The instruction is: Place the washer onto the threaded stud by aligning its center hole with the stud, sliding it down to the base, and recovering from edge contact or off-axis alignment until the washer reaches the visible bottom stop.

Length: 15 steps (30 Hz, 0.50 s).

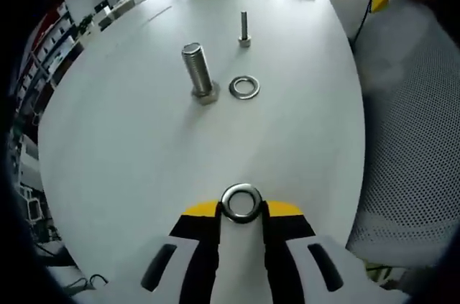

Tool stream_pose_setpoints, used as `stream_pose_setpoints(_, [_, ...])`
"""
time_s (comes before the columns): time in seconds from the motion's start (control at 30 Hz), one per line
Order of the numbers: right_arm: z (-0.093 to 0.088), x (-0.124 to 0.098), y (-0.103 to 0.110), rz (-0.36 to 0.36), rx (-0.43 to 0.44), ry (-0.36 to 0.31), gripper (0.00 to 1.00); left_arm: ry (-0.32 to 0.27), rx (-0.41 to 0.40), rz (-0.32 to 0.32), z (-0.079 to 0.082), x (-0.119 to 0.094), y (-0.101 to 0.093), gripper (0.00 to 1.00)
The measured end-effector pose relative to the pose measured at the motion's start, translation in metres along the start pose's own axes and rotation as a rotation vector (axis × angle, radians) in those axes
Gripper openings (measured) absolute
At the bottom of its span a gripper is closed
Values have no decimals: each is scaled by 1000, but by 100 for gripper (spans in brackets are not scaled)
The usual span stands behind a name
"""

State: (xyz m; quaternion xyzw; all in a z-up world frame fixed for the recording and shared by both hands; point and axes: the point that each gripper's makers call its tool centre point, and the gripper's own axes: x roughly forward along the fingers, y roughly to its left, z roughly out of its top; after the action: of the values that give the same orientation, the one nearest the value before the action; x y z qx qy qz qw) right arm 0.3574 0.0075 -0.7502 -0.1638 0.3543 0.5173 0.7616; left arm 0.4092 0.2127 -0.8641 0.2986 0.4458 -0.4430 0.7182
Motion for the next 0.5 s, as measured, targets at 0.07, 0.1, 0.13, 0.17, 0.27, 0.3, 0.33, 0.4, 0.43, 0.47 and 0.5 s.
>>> stream_pose_setpoints(0.07, [0, 0, 0, 0, 0, 1, 26, -6, 20, 8, 4, 2, 1, 21])
stream_pose_setpoints(0.1, [-1, 0, 0, 1, 0, 2, 26, -8, 23, 11, 6, 2, 2, 21])
stream_pose_setpoints(0.13, [-1, 0, 0, 1, -1, 3, 26, -11, 21, 13, 9, 3, 3, 21])
stream_pose_setpoints(0.17, [-1, 0, 0, 1, -2, 4, 26, -16, 17, 13, 10, 4, 4, 21])
stream_pose_setpoints(0.27, [-1, 0, 0, 1, -2, 6, 26, -34, 3, 5, 19, 8, 5, 21])
stream_pose_setpoints(0.3, [-1, 0, 0, 0, -2, 7, 26, -37, 2, 5, 21, 9, 5, 21])
stream_pose_setpoints(0.33, [-2, 0, 0, -1, -2, 8, 26, -42, 3, 3, 24, 10, 5, 21])
stream_pose_setpoints(0.4, [-2, 0, 0, -2, -1, 10, 26, -53, 0, -2, 30, 12, 4, 21])
stream_pose_setpoints(0.43, [-2, 0, 0, -2, -1, 9, 26, -58, 0, -4, 32, 13, 4, 21])
stream_pose_setpoints(0.47, [-2, 0, 0, -3, 0, 9, 26, -61, 3, -6, 33, 14, 3, 21])
stream_pose_setpoints(0.5, [-2, 0, -1, -4, 0, 9, 26, -67, 12, -11, 36, 15, 1, 21])
